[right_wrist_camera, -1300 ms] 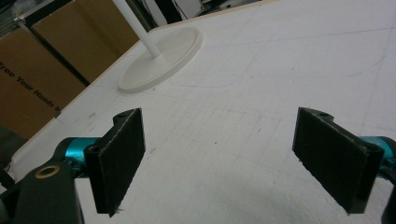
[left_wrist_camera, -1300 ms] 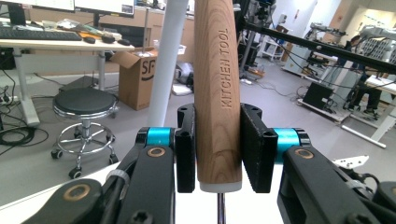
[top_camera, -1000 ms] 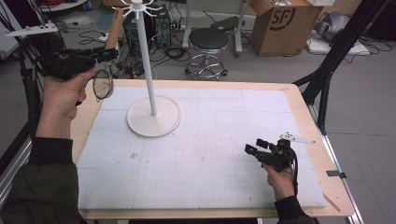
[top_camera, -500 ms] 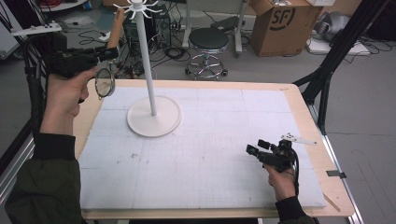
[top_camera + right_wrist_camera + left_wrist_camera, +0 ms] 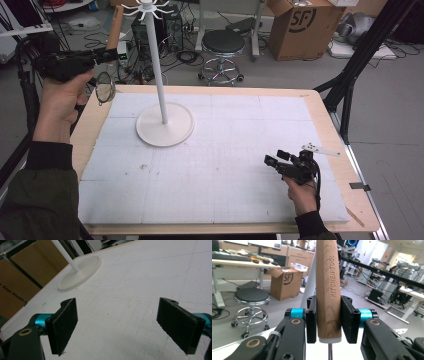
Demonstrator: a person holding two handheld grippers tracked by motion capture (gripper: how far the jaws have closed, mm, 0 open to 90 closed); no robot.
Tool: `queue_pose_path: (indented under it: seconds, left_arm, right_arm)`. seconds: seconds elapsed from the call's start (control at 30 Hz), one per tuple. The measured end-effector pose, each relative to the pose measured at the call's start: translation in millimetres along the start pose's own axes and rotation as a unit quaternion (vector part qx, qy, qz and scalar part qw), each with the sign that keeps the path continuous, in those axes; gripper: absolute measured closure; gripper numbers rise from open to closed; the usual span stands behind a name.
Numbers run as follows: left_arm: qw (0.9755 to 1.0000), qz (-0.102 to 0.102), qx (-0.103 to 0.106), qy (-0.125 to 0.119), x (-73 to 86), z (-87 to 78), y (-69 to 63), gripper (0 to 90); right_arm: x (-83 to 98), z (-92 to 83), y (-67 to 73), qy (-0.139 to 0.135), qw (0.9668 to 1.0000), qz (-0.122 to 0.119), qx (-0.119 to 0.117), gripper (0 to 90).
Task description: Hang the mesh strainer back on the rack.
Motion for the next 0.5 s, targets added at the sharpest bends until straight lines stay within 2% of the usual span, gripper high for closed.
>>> queue_pose_path:
  seconds: [0.2, 0.5]
  left_arm:
    - [0.9999, 0.000, 0.009, 0.008, 3.0, 7.7, 2.7, 69.2]
    - [0.9999, 0.002, 0.010, 0.010, 5.2, 17.4, 1.1, 69.1]
  right_arm:
    - [1.2, -4.1, -1.5, -0.005, 0.9999, 0.005, 0.008, 16.2]
    - [3.6, -5.9, -1.5, -0.002, 0.9999, 0.009, 0.011, 16.2]
Point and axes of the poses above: each handheld gripper's, and its own axes: z roughly forward along the jaws, x roughly out of its underside, y roughly to its left, the point moved 1 cm from there along z, roughly forward along the jaws, and after that the axes turned 12 degrees about z, right-handed, at the moved point
